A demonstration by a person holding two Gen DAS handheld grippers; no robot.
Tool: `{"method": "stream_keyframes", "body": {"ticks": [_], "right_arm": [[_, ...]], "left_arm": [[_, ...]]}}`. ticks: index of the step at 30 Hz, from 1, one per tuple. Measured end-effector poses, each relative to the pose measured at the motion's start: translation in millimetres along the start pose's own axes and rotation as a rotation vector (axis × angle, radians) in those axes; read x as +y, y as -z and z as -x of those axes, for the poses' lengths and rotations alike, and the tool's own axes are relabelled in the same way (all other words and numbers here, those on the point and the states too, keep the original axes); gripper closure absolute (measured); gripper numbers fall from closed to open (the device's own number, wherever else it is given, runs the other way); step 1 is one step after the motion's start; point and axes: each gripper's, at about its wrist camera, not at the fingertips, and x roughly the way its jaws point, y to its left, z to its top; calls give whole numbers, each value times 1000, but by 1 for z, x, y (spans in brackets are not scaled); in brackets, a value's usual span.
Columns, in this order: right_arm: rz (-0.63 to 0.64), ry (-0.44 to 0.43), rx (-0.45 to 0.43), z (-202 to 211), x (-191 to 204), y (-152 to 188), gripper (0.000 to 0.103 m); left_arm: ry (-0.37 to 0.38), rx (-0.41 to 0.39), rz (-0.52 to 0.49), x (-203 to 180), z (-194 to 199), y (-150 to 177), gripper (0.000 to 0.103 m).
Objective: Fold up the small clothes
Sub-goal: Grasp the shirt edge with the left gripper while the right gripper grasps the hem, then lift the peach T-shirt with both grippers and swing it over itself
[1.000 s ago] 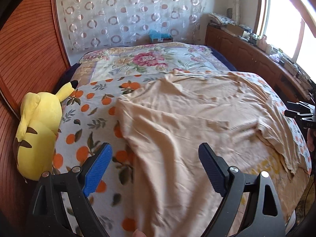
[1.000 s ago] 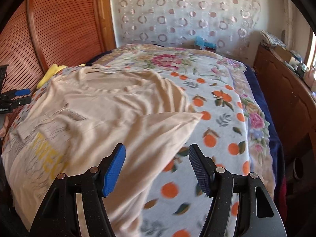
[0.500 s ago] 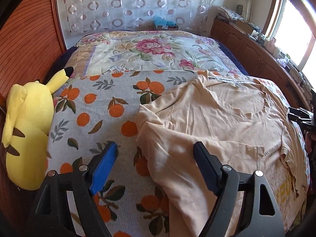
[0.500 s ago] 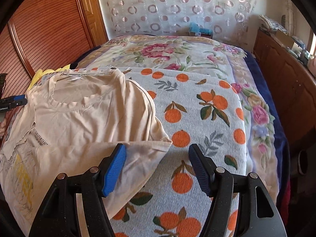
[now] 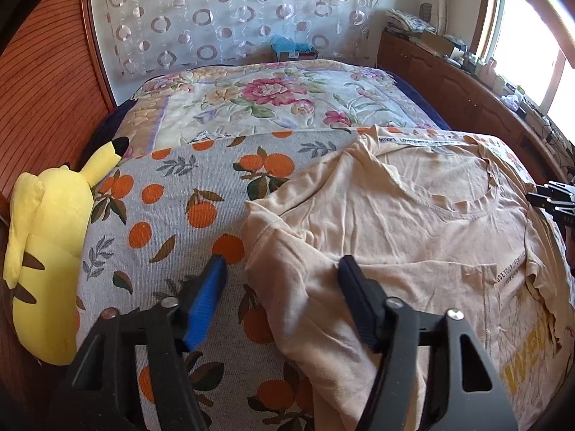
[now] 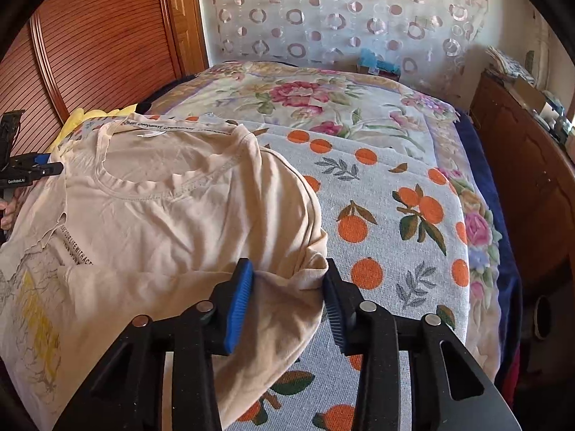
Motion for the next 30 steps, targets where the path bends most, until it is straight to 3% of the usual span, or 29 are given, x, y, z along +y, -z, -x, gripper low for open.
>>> {"method": "stream_keyframes", "body": {"ticks": [5, 8, 15, 18, 30], "right_arm": [[-14, -4, -12, -1, 2, 0, 74], [-20, -30, -10, -1, 3, 0, 89], [-10, -37, -8, 2, 7, 3, 96], [-6, -40, -29, 10, 9, 5, 97], [41, -6, -154, 70, 17, 8, 97]], "left_arm": [[3, 6, -6, -2, -3, -6, 51], [3, 9, -8, -1, -5, -9, 51], [57, 7, -4, -5, -1, -7, 91], [52, -3, -15, -10, 6, -4, 94], [64, -179, -58, -36, 88, -17, 95]]}}
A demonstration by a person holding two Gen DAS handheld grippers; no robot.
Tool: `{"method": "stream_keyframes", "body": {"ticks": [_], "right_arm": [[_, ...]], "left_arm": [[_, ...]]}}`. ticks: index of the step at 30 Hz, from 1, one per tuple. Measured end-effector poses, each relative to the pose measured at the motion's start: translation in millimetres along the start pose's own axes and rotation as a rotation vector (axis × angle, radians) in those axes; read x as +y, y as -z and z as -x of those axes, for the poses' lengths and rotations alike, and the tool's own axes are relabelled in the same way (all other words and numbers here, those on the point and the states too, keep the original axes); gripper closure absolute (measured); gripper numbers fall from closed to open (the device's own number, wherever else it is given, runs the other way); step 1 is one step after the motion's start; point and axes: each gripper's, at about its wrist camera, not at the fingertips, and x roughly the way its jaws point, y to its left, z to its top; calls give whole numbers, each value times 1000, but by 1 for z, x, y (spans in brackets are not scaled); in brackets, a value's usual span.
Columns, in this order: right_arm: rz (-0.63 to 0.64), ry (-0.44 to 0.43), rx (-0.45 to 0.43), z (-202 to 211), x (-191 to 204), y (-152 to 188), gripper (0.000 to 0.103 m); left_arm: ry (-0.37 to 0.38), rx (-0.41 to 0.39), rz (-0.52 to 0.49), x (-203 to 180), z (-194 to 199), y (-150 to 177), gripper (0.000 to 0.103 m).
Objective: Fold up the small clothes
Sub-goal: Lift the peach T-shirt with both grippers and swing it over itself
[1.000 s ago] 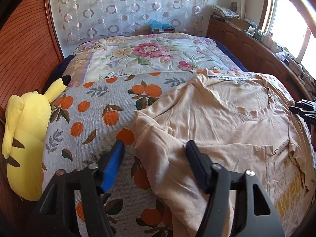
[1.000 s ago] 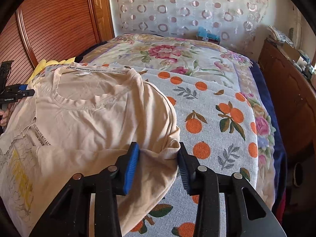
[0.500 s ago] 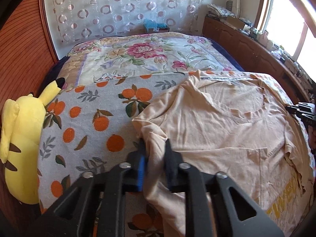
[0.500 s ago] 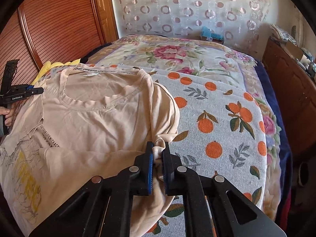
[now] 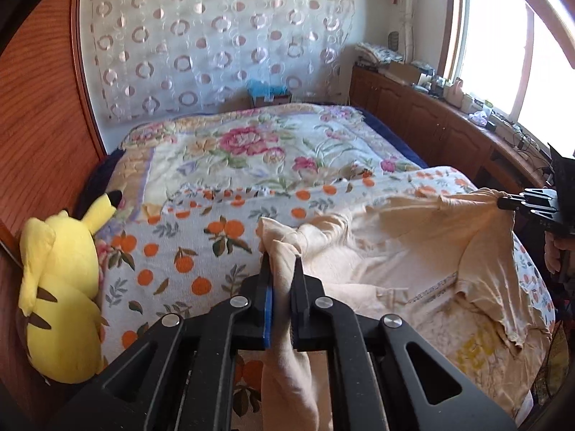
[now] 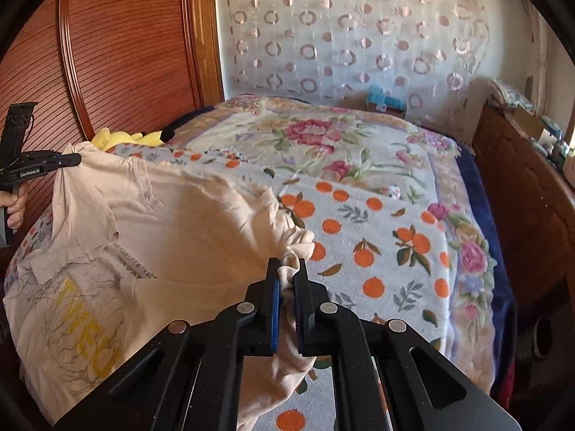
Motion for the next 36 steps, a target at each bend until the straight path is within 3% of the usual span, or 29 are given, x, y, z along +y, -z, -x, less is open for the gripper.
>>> {"method": "stream_keyframes", "body": {"ticks": [11, 19, 29, 36], "right_arm": [[78, 66, -147, 77, 30, -23, 97], [124, 118, -245, 125, 48, -20, 97], [184, 201, -303, 132, 71, -42, 97], [183, 270, -326, 109, 74, -62, 97]], "left_arm": [[-9, -165, -20, -14, 70, -42, 95], [-46, -269, -44, -18, 114, -67, 95], [-84, -355, -35, -9, 127, -112, 96], [-131, -396, -29, 3, 129, -150, 96]]}}
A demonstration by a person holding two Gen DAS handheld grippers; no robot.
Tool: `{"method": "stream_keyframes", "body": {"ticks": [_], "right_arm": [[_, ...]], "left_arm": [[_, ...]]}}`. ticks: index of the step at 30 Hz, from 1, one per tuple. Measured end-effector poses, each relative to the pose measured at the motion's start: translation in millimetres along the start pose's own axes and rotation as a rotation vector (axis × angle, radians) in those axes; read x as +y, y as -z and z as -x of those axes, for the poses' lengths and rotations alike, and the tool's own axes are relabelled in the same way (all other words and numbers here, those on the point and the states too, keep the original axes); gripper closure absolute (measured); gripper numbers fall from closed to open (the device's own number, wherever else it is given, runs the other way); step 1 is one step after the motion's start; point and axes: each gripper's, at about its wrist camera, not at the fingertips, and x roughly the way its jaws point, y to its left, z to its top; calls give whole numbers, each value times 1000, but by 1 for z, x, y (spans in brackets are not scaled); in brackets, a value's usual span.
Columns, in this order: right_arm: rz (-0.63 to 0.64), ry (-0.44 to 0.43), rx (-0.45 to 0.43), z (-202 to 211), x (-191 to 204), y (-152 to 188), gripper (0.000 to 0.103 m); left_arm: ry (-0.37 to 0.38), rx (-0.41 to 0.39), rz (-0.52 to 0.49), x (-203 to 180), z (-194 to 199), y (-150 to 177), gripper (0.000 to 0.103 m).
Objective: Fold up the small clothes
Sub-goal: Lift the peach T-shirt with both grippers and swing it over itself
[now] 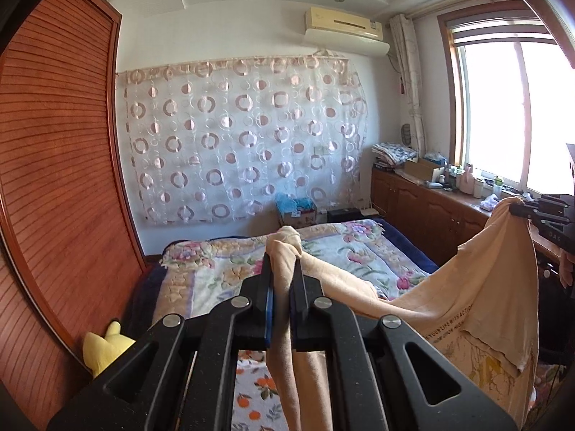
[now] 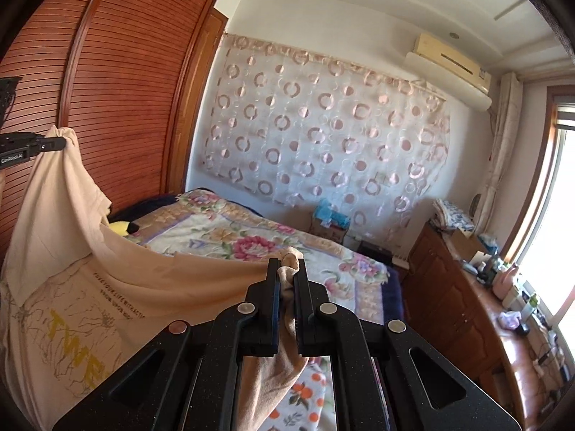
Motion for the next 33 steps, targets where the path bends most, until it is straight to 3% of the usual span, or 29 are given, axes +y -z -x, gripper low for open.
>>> {"method": "stream_keyframes", "body": {"ticks": [6, 12, 16, 21, 26, 33], "right_arm": [[-3, 49, 47, -39, 11, 2, 97], [7, -14, 153, -79, 51, 64, 97], [-1, -76, 212, -86, 85, 116, 97], [-47, -138, 234, -64, 111, 166, 97], [-102, -168, 208, -10, 114, 196, 97], [-144, -197, 216, 65, 80, 228, 97]], "left_arm": [[-30, 30, -2, 11, -35, 4, 96], [9, 153, 31, 13, -67, 72, 96], [27, 231, 15, 5, -68, 122, 96], [50, 261, 34, -3, -37, 161, 96], [60, 241, 38, -7, 17, 185, 96], [94, 211, 49, -21, 94, 208, 96]]}}
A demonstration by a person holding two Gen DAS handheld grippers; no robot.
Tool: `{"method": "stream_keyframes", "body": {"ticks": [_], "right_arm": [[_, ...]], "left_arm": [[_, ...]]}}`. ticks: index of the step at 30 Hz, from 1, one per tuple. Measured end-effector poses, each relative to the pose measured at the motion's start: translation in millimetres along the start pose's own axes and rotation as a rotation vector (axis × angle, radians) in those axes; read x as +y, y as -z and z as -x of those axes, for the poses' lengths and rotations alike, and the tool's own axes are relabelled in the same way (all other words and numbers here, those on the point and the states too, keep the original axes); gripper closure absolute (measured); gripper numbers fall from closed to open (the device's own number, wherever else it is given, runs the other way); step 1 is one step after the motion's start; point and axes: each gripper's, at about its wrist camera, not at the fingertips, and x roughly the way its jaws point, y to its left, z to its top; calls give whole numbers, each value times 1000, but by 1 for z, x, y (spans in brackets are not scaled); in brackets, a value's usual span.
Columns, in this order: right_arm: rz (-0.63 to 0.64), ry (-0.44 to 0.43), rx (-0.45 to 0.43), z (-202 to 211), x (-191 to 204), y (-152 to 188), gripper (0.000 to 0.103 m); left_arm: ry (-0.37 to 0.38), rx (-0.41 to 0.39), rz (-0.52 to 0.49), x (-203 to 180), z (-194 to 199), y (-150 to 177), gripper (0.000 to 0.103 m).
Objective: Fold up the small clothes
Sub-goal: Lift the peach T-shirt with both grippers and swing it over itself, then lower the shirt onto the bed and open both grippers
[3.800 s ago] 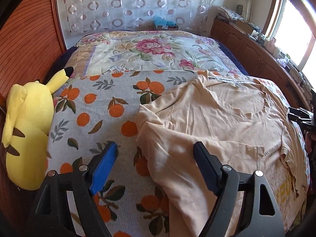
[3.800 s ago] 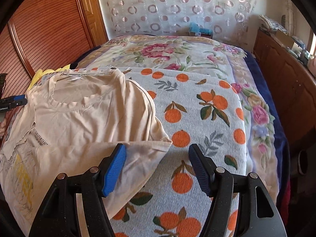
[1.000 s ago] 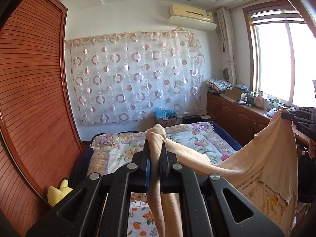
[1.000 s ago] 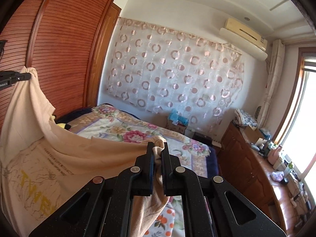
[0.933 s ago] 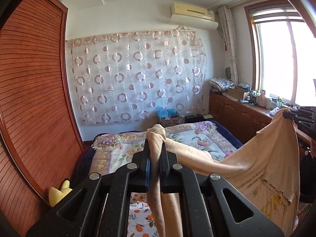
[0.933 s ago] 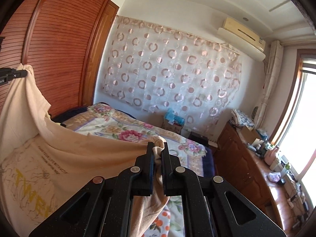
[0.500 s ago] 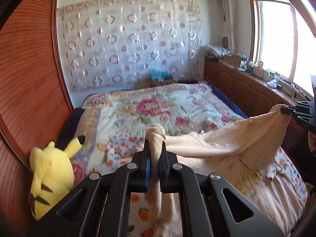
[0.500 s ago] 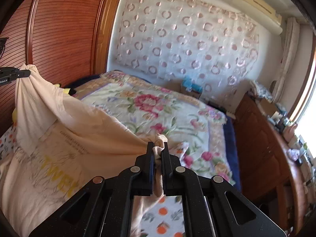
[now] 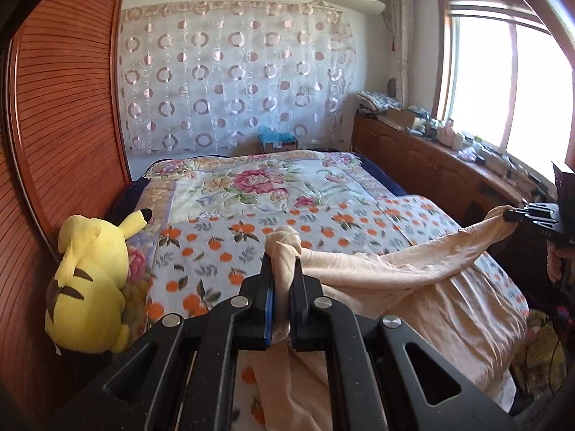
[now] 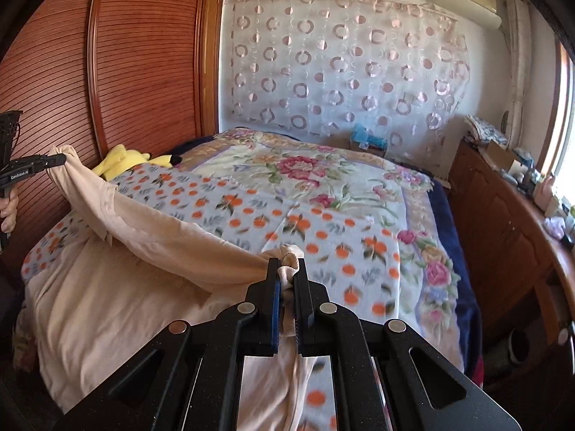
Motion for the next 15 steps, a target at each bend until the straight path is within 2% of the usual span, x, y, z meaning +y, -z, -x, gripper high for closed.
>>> {"method": "stream_keyframes", "body": {"ticks": [2, 3, 6, 11, 13, 15], "right_arm": [[2, -10, 14, 17, 5, 21, 97], [-5, -16, 21, 24, -1, 19, 97], [-49, -55, 64, 45, 2, 43, 97], [-83, -105, 153, 30, 6, 75, 97], [-88, -117, 183, 18, 5, 77, 97], [-81, -137, 189, 14, 10, 75, 97]], "left_arm": [[-4, 7, -26, -8, 13, 11, 96], [3, 17, -30, -11, 17, 16, 96], [18, 49, -16, -16, 31, 46, 95], [-24, 140, -2, -20, 27, 96, 95], [-38, 181, 7, -20, 22, 107, 89], [-51, 185, 7, -20, 23, 112, 65]]}}
